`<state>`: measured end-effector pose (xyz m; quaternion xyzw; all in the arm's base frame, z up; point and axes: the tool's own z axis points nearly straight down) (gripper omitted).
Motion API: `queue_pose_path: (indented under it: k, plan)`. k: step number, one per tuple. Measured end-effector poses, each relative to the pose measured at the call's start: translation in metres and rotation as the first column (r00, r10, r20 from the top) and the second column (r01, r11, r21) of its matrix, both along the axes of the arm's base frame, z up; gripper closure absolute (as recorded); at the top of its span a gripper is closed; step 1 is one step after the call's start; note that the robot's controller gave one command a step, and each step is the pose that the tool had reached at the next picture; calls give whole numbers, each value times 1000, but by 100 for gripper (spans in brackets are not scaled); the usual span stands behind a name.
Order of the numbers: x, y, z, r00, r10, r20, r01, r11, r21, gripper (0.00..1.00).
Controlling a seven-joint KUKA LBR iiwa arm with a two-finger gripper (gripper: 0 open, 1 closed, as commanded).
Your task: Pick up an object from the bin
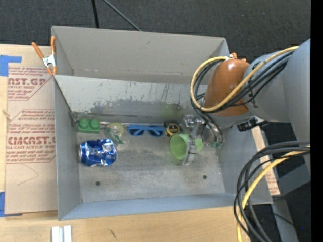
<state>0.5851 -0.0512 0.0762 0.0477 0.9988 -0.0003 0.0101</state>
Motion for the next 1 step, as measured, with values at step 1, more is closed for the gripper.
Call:
queue_pose_path:
  k: [1]
  plan:
    - [4,51,3,894,-448,-10,448,894,5,100]
